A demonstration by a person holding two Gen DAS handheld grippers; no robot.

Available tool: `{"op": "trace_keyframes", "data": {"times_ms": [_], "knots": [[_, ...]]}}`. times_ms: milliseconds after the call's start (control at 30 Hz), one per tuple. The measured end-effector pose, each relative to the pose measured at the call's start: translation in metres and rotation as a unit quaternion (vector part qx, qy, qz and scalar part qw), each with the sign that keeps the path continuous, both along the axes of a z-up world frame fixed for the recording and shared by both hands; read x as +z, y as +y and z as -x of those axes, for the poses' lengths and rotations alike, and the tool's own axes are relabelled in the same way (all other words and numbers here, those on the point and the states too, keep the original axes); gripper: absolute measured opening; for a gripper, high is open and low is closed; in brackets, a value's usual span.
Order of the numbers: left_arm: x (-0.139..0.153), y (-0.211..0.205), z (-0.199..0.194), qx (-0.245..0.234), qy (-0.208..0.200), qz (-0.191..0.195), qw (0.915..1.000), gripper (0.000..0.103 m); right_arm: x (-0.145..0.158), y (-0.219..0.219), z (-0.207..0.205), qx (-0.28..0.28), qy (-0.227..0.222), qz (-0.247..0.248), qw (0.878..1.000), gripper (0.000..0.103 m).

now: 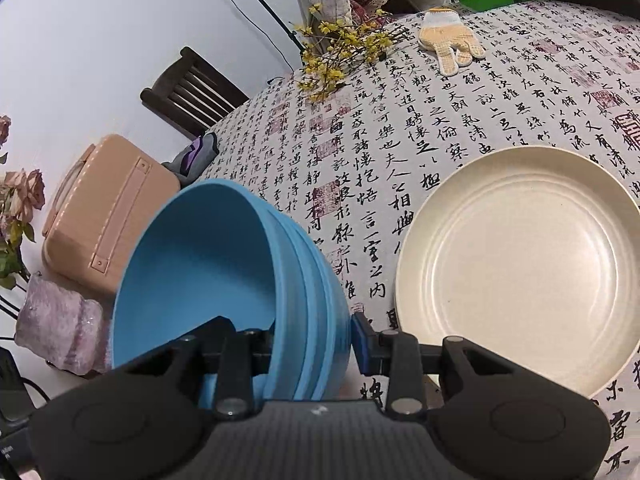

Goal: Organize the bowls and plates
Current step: 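Lift the stacked blue bowls and carry them toward the cream plates, then lower the held blue bowl stack onto the cream plate stack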

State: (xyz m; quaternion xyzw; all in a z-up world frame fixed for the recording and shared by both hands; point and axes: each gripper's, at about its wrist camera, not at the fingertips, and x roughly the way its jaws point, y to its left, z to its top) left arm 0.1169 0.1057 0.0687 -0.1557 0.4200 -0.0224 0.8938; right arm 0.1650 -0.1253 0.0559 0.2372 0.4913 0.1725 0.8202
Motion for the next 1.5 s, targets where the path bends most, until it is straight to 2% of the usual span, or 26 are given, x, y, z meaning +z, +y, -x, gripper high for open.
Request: {"op": "trace_keyframes", "data": {"times_ms": [1500], "knots": [[0.005, -0.058, 0.002, -0.025, -0.009, -0.003, 0.9997, 0.042, 0.000, -0.058, 0.012, -0.032, -0.012, -0.013, 0.999, 0.031]]}}
